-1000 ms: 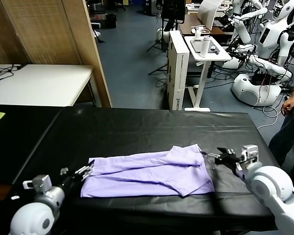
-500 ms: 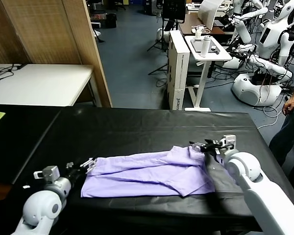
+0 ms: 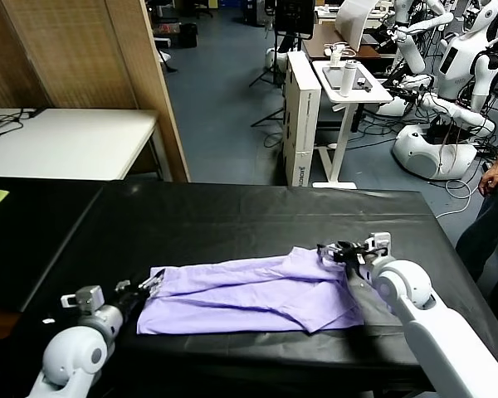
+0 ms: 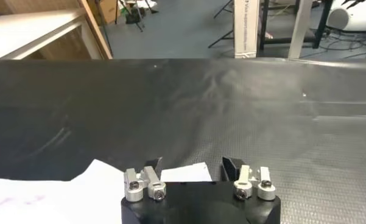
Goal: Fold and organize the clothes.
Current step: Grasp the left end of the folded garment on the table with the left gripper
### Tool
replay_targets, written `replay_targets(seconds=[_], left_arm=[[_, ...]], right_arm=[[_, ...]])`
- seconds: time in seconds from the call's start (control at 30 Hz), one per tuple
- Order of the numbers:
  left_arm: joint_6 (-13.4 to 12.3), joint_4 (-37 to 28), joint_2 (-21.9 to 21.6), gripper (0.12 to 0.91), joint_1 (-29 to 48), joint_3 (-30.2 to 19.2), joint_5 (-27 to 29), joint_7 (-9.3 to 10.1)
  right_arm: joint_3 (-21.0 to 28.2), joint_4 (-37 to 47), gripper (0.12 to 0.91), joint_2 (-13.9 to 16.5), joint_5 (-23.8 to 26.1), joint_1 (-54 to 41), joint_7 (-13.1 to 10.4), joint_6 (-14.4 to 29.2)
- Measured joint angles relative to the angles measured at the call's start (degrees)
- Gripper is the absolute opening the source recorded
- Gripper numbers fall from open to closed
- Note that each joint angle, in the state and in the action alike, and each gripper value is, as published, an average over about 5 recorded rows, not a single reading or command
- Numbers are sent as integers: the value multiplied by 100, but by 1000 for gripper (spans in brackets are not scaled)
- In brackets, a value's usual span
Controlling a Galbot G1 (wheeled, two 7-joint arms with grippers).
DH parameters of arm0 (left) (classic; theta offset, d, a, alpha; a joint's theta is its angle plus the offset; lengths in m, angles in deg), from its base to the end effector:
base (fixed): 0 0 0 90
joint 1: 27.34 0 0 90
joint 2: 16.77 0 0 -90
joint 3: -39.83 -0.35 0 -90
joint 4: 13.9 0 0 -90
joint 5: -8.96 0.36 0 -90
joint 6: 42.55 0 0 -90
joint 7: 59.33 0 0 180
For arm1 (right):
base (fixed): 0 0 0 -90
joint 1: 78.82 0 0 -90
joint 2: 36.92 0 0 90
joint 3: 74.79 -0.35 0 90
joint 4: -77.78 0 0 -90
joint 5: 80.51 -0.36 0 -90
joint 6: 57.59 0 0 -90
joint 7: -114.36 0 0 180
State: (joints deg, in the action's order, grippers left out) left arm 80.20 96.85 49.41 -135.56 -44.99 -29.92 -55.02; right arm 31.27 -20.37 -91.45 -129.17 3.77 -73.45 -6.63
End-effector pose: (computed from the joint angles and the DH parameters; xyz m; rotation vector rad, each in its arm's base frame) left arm 0.2587 0.1176 -0.2865 -0.0931 -2.5905 0.2780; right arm 0.3784 -0.0932 -0.2540 0.3253 -2.4894 -0.0870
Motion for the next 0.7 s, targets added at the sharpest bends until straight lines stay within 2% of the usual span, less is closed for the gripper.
replay_targets(seconds=[0.13,0.27,0.37,0.4,0.7], left_arm=[[0,0,11,577,13,-34,4,-33],[0,-1,13,331,31,-53,10,-48],[-3,-13,13,188,52,-63,10,-58],[-5,-22,13,164,63,-67,13,-62],[-16,-262,-89,148,414,-210,58,-56]], right_arm=[[-46,-2,348,-16,3,39,8,5],[-120,-13,168,-55,46,120,16,43],[-184,-17,142,-106,114,186,7,132],[-206,-17,142,-129,146,210,-3,177],[-506,-67,142,-463,290,466,-83,374]])
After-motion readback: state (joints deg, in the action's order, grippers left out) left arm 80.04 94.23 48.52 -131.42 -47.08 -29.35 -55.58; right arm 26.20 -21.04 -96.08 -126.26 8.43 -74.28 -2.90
